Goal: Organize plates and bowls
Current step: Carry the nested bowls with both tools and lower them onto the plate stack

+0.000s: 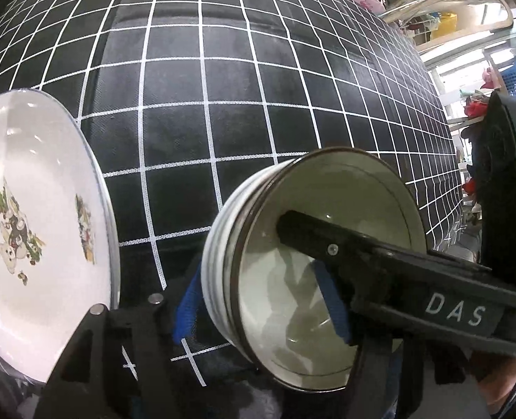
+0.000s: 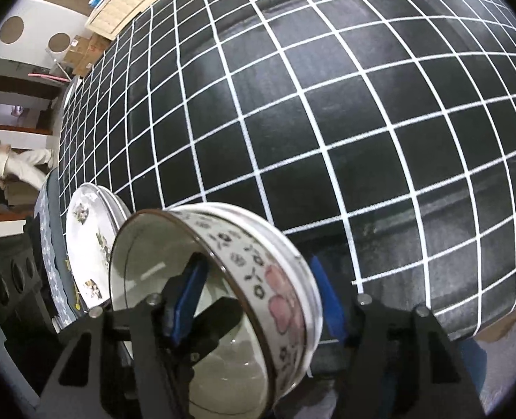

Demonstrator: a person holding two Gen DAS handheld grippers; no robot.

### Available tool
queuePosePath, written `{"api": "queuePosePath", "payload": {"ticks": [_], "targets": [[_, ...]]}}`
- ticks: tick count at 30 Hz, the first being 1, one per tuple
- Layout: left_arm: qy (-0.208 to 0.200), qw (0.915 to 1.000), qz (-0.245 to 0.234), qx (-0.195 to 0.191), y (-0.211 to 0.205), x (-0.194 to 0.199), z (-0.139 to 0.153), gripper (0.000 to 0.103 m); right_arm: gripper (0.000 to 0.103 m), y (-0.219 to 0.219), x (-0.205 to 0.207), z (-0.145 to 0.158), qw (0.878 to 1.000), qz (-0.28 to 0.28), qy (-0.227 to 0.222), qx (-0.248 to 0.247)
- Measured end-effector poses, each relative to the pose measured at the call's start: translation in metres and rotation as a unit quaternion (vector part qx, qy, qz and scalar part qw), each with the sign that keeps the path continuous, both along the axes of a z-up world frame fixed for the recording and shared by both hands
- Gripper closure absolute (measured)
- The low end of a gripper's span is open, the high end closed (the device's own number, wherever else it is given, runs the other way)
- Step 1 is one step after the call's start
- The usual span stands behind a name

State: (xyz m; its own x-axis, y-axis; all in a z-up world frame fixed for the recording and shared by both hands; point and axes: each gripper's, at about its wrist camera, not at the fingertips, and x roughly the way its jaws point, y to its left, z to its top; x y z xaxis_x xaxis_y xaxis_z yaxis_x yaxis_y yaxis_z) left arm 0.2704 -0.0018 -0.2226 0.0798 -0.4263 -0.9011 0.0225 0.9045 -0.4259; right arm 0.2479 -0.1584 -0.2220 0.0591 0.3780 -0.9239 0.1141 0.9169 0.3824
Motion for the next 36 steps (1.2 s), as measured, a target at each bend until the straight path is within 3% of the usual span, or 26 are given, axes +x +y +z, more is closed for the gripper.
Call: {"api": "queuePosePath", "payload": {"ticks": [8,16,27,36], "targets": [[0.007,0.9998,0.012,-0.012,-0.001,0.003,0.002,0.042,0.04,0.001,0.002,0.006,1.0,-0.02,0.006,-0.02],[-0.015,0.9995,0.021,-0.019,0.021,0.003,0.028,0.042,0.04,0.023,0.001,0.032,0.999,-0.01,-0.015,-0.027],[-0.041,0.997,0.065,-0.006,0.09,0.003,0.064,0.042,0.041,0.096,0.009,0.063,0.999,0.029,-0.039,-0.018],[-0.036,0.9937,0.106,0.003,0.153,-0.003,0.056,0.042,0.041,0.16,0.021,0.055,0.997,0.073,-0.035,-0.011]]}}
